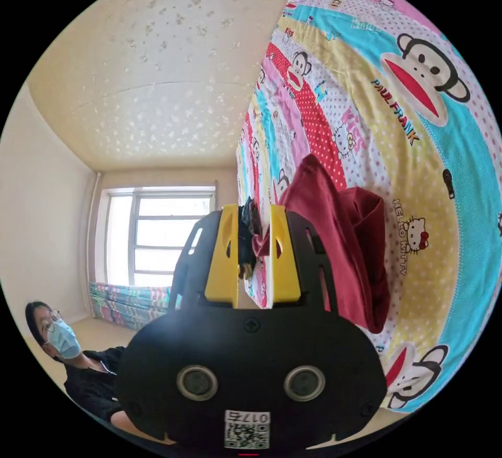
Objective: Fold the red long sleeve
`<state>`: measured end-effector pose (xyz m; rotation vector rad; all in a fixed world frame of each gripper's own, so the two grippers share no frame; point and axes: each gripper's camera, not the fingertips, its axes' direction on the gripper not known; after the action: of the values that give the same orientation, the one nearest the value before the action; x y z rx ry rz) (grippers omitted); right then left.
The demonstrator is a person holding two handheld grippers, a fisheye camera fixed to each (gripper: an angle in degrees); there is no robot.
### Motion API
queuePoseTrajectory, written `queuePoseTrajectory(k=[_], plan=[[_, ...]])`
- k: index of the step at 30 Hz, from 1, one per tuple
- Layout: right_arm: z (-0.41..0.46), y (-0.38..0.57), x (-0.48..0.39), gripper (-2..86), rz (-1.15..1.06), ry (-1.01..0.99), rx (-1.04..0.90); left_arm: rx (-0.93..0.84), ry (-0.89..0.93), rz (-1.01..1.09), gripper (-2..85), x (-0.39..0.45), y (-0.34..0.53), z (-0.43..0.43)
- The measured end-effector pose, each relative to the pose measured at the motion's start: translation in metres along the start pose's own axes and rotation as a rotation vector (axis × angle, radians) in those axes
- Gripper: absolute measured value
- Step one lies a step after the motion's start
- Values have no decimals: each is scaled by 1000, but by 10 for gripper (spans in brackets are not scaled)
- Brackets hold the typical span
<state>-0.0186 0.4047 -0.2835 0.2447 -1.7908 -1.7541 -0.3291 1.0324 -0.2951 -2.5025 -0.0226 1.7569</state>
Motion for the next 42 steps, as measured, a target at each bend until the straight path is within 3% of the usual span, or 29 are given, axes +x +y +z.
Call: queuePoseTrajectory(k=[3, 9, 16, 22, 28, 32, 36, 40, 42], plan=[[-7, 34, 25, 85, 17, -96, 38, -2, 0, 42, 138, -14, 21, -4], [-18, 114, 83, 97, 52, 297, -156, -132, -401, 173, 132, -48, 86, -2], [-7, 119, 86, 94, -12, 453, -82, -223, -607, 269, 125, -84, 89, 53], [34, 107, 98, 62, 80, 539, -198, -315, -840, 294, 54, -110, 95, 100], [44, 102, 62, 44, 3, 689, -201, -360, -876, 433, 29, -84, 107, 81], [63, 97, 86, 56, 156, 727, -251, -359, -789, 259, 43, -123, 111, 62], [56, 90, 79, 87, 167, 620, -165, -243, -520, 191, 72, -128, 108, 30], [52, 88, 34, 118, 167, 631, -121, -106, -454, 171, 121, -122, 118, -12], [68, 91, -3, 121, 43, 650, -124, -92, -512, 188, 155, -125, 125, -22]])
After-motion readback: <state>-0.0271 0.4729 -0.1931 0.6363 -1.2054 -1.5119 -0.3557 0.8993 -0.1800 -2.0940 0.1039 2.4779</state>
